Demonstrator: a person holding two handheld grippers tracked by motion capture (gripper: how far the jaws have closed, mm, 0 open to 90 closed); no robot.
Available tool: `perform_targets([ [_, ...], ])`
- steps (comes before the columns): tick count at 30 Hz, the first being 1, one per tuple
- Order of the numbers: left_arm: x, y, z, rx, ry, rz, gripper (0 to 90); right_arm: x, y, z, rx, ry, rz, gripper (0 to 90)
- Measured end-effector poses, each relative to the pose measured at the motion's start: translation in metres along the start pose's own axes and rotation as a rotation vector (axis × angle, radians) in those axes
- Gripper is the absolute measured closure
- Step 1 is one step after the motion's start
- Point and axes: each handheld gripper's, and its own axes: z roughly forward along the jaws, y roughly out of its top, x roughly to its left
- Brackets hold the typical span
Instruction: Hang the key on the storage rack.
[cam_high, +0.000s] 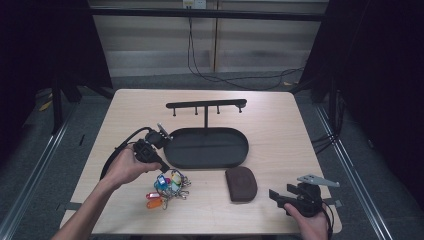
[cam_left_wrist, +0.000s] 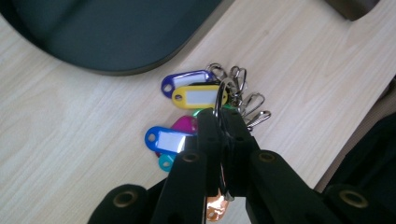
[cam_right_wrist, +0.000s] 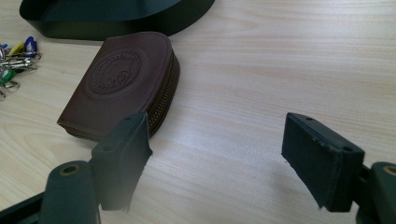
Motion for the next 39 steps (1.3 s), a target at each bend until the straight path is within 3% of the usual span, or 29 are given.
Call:
perform_targets([
  [9, -0.023, 0.008, 0.002, 0.009, -0.009, 0.064, 87.8, 0.000, 0.000, 0.000, 0.000, 0.000, 0.005, 23.3],
  [16, -0.032, 0.009, 0.004, 0.018, -0.012, 0.087, 87.6, -0.001, 0.000, 0.000, -0.001, -0.001, 0.006, 23.2],
  [17, -0.034, 0.010, 0.004, 0.029, 0.001, 0.103, 87.6, -0.001, 0.000, 0.000, -0.001, -0.001, 0.005, 23.2],
  [21, -0.038, 0.012, 0.006, 0.054, -0.011, 0.123, 87.1, -0.001, 0.000, 0.000, -0.002, 0.000, 0.007, 23.2],
  [25, -0.038, 0.013, 0.012, 0.088, -0.012, 0.110, 86.1, -0.001, 0.000, 0.000, -0.002, 0.001, 0.009, 23.0],
  [31, -0.041, 0.016, 0.012, 0.131, 0.021, 0.090, 88.1, -0.001, 0.000, -0.001, -0.003, -0.003, 0.014, 23.1],
  [39, -0.055, 0.024, -0.006, 0.137, 0.036, 0.135, 88.1, -0.001, 0.000, 0.000, -0.002, -0.002, 0.011, 23.1],
])
